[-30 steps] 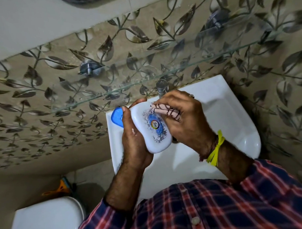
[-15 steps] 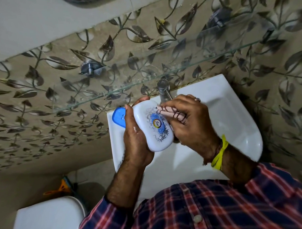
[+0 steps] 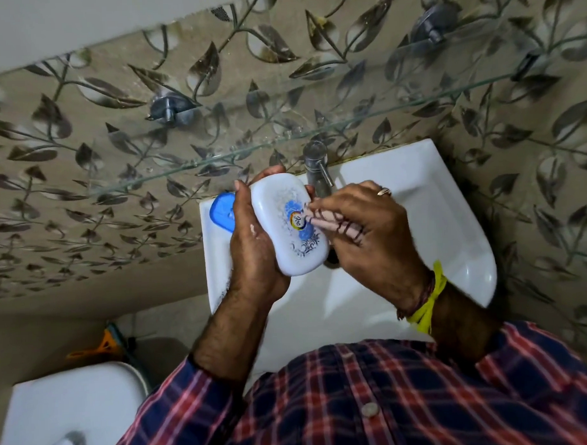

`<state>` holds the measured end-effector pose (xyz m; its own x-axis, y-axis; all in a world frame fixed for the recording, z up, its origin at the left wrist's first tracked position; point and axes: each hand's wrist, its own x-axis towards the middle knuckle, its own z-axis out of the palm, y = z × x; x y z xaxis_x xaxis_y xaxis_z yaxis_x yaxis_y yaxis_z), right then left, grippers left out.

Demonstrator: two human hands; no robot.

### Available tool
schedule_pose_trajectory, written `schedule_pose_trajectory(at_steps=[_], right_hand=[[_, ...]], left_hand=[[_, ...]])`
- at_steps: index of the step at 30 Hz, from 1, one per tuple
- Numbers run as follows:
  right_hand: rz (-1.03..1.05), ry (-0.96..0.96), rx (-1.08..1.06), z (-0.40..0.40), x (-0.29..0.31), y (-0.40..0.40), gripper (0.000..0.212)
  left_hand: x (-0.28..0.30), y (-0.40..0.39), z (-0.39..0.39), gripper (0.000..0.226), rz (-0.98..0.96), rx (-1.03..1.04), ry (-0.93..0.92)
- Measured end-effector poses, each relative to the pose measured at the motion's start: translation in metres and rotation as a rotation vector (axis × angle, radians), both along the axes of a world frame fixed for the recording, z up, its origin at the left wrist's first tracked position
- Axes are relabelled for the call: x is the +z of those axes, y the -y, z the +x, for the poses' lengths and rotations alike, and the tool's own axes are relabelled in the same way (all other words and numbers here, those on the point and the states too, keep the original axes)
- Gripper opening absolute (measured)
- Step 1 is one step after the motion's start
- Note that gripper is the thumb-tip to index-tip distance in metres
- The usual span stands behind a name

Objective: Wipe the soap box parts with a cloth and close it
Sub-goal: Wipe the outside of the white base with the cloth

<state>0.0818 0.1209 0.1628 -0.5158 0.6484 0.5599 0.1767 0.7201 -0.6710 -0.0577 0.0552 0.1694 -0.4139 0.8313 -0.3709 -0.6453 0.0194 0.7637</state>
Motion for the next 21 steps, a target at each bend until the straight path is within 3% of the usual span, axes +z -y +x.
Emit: schedule_pose_trajectory(at_steps=[2, 7, 12, 18, 21], right_hand=[[-0.007, -0.028, -0.013, -0.002, 0.000, -0.001, 0.013], [0.002, 0.021, 0.048, 0.014, -0.014, 0.008, 0.017], [-0.031, -0.051, 0.063, 0.011, -0.014, 0.008, 0.014], [-0.075, -0.076, -0.010, 0.008, -0.009, 0.005, 0.014], [-0.009, -0.048, 0.058, 0.010, -0.011, 0.013, 0.022]], left_hand=[[0.001, 0.000, 0.002, 0.058, -0.007, 0.016, 0.022], [-0.002, 0.003, -0.001, 0.065, 0.001, 0.054, -0.019], [0.000, -0.002, 0.000, 0.084, -0.005, 0.042, 0.027], [-0.001, -0.005, -0.001, 0.075, -0.017, 0.108, 0.020], [0.002, -0.006, -0.006, 0.076, 0.053, 0.151, 0.002]])
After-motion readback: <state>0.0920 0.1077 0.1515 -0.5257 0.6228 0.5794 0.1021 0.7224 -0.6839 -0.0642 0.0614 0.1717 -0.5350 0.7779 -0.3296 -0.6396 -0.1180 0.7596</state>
